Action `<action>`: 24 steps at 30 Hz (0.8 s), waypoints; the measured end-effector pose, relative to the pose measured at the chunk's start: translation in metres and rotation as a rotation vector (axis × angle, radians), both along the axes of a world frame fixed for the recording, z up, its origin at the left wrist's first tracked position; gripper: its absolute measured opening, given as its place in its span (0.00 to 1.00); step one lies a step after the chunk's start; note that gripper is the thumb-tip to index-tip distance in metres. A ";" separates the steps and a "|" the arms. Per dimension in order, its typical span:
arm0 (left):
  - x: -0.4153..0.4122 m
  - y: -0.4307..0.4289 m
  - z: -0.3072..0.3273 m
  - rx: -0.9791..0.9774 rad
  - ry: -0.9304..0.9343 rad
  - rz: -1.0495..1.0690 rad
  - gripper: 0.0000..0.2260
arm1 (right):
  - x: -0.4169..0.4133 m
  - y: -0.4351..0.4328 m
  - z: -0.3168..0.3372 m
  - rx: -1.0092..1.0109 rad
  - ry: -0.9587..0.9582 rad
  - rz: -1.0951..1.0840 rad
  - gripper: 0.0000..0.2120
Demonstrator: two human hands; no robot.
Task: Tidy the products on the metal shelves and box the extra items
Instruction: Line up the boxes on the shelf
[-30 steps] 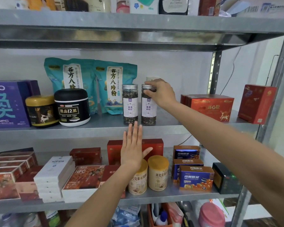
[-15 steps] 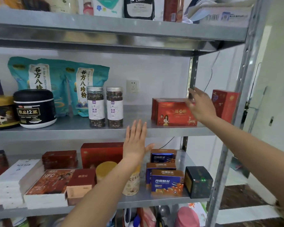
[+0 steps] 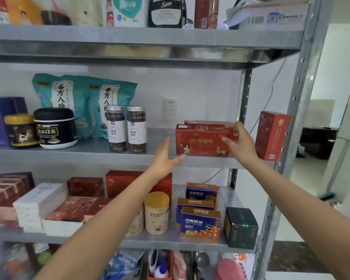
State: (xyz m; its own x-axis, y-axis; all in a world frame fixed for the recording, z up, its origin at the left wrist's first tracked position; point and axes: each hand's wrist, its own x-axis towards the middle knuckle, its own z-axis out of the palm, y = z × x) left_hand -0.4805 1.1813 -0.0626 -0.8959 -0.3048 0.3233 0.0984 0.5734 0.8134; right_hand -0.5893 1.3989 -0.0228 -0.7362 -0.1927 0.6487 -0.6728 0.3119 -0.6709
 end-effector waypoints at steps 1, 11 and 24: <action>0.001 0.003 0.004 0.056 0.037 -0.040 0.39 | 0.003 0.000 0.000 -0.019 -0.006 0.034 0.13; 0.014 0.004 0.035 0.411 0.239 -0.079 0.07 | 0.043 0.017 0.005 -0.293 -0.315 0.241 0.12; 0.033 0.017 0.024 0.087 0.148 -0.014 0.14 | 0.086 0.033 -0.007 -0.373 -0.626 0.458 0.29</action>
State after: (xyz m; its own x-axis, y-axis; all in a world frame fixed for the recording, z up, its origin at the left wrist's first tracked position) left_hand -0.4476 1.1986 -0.0387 -0.8450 -0.3251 0.4246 0.2281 0.4991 0.8360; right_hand -0.5033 1.4320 -0.0293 -0.8814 -0.4130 0.2292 -0.1505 -0.2144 -0.9651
